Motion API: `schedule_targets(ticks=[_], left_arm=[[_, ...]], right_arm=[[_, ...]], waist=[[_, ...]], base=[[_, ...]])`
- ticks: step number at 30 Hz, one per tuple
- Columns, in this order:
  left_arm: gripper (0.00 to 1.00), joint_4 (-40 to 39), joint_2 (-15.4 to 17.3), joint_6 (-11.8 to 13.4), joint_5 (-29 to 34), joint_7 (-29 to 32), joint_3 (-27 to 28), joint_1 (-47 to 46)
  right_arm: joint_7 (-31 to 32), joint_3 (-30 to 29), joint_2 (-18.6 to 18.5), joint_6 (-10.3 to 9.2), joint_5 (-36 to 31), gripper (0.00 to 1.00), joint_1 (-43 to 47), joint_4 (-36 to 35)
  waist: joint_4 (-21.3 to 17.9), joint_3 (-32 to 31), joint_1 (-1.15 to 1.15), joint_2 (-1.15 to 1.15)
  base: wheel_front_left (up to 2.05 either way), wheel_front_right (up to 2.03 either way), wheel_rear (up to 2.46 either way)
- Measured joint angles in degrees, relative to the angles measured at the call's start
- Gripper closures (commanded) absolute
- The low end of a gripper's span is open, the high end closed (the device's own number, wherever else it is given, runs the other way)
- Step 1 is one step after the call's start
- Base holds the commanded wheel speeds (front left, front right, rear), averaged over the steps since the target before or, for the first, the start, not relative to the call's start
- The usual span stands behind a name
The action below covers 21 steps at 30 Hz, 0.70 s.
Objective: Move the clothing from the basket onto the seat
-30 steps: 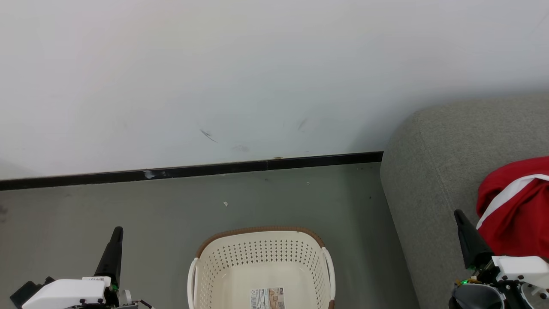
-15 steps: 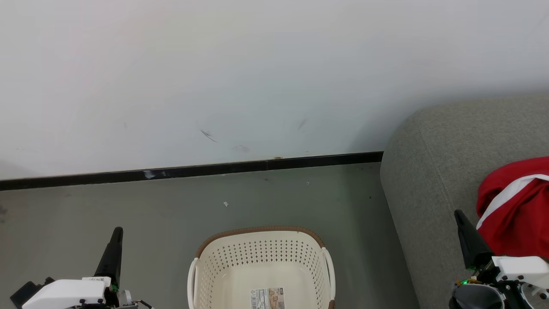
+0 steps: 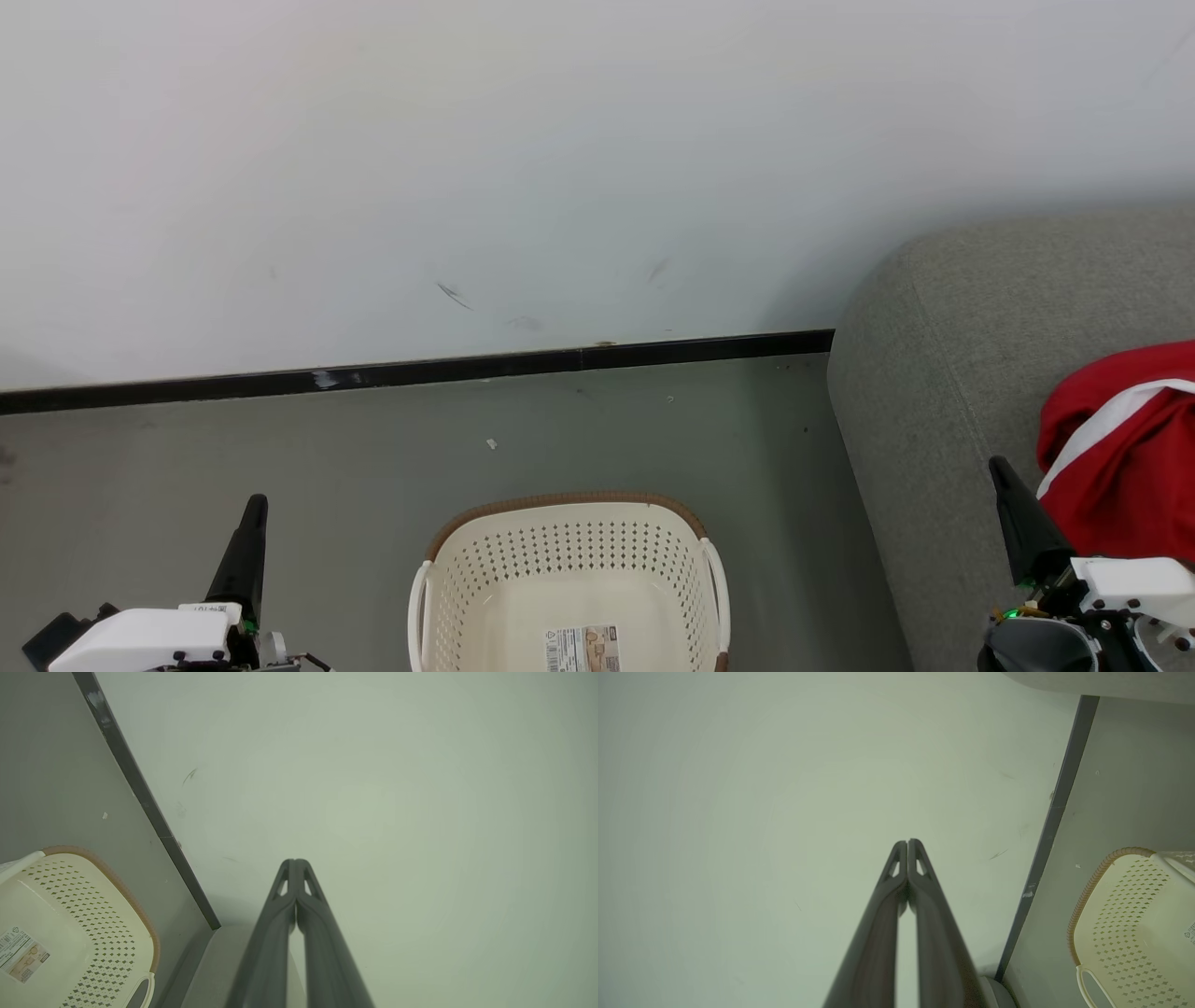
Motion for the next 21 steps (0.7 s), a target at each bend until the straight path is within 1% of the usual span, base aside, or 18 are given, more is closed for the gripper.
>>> schedule_targets(ticks=[21], left_arm=[[1.0, 0.3, 0.0, -0.3, 0.0, 0.0, 0.0, 0.0]], right_arm=[[0.0, 0.0, 0.0, 0.0, 0.0, 1.0, 0.0, 0.0]], waist=[[0.0, 0.0, -0.01, 0.0]], base=[[0.0, 0.0, 0.0]])
